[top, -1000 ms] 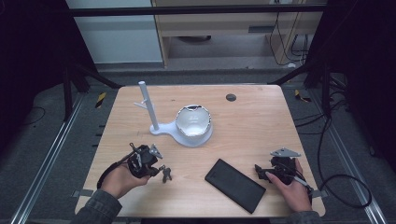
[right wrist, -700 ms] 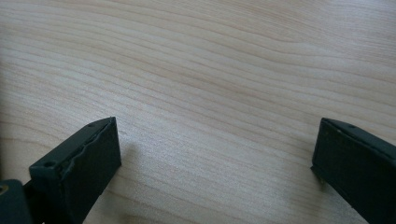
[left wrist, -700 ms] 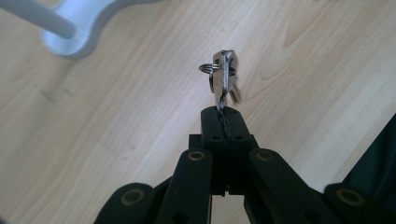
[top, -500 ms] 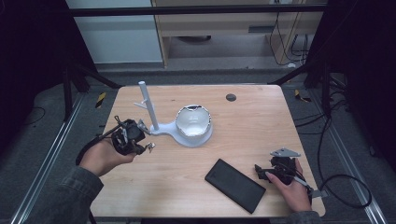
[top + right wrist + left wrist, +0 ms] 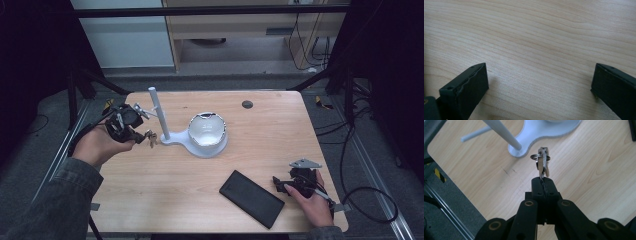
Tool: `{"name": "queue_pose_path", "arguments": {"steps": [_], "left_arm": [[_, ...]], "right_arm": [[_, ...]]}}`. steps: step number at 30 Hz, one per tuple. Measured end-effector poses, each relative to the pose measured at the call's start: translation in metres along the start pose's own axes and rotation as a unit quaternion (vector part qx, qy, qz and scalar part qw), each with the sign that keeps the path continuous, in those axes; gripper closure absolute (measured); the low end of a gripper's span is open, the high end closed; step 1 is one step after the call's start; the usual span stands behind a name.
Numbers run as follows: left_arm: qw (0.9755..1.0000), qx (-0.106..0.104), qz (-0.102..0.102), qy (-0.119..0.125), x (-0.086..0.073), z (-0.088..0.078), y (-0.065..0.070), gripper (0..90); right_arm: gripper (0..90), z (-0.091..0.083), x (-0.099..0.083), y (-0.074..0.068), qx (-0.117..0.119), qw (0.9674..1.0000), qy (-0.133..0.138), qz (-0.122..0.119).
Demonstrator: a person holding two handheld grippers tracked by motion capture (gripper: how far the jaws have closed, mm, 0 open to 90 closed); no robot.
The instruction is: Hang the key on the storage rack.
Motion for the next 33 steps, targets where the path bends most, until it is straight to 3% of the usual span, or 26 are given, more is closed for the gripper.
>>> {"name": "queue_pose_path", "arguments": {"steps": [14, 25, 33], "left_arm": [[0.9994, 0.02, -0.029, 0.0, 0.029, 0.0, -0.035, 89.4], [0.9989, 0.03, -0.034, -0.014, 0.036, 0.005, -0.044, 89.4], [0.9983, 0.032, -0.048, -0.01, 0.034, 0.006, -0.051, 89.4]], "right_arm": [[1.0, 0.0, 0.0, -0.001, 0.002, 1.0, 0.001, 0.0], [1.0, 0.0, 0.0, -0.001, 0.001, 1.0, 0.001, -0.001], [1.0, 0.0, 0.0, -0.001, 0.001, 1.0, 0.0, -0.003]]}}
Point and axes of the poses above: each handheld gripper's, and its own axes: z roughly forward along the jaws, x roughly out of its top, y roughly to its right, the point moved 9 cm from there along z, roughly forward along the jaws, and after that the axes turned 5 degrees about y, right-handed, at the moved point
